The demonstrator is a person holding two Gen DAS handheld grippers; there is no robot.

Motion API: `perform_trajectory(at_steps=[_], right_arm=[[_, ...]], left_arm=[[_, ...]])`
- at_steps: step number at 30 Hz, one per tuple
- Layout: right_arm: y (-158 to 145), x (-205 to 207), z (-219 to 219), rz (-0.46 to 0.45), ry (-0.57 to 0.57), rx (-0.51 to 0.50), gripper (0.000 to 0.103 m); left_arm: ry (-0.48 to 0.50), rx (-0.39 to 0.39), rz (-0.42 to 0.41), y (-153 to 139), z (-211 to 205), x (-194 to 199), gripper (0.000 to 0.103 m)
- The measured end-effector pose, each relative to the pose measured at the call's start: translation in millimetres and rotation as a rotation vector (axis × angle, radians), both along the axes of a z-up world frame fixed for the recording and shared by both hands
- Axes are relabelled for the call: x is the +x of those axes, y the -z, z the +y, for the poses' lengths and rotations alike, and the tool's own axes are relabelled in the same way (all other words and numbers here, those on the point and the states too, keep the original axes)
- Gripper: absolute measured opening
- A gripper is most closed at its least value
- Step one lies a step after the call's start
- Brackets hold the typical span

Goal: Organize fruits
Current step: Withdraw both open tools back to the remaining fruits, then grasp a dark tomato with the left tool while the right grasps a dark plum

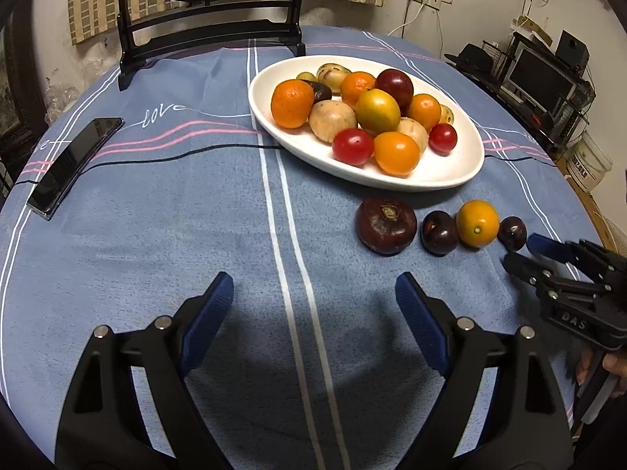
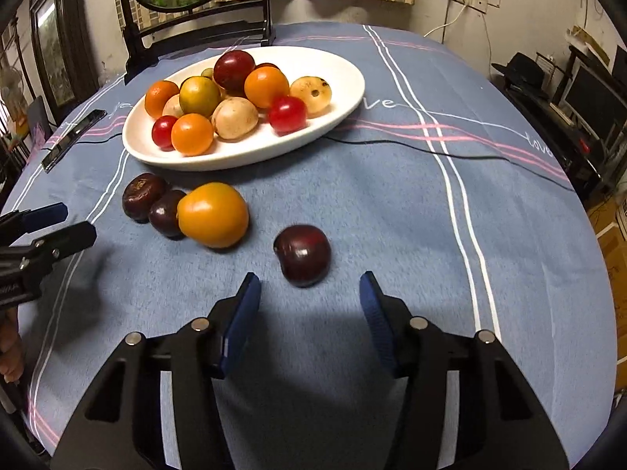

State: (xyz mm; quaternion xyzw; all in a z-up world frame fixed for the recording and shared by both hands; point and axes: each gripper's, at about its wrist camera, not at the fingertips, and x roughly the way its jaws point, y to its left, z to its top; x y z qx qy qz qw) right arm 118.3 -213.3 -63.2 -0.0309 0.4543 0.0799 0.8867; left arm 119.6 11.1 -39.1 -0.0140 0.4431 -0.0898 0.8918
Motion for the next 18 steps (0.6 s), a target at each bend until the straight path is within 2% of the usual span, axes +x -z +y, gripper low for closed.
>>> perform_trajectory(at_steps=[2,3,6,18], right_arm=[[0,4,2,0.001,-0.006,-0.003,0.049],[0,7,3,0.000,-0.006,-0.007,0.040],[-2,10,3,-0.003,-0.003,-0.008,0.030],[-6,3,-7,-0.019,0.001,0.087,0.029]], left_arm=[[0.006,0.002,0.005,1,-1,2,0.087],[0.006,0.003,0.007,2,-1,2,0.087],[0.013,0.006,0.015,3,-3,3,0.087],[0.087,0.095,0.040,6,-34,23,0.086]])
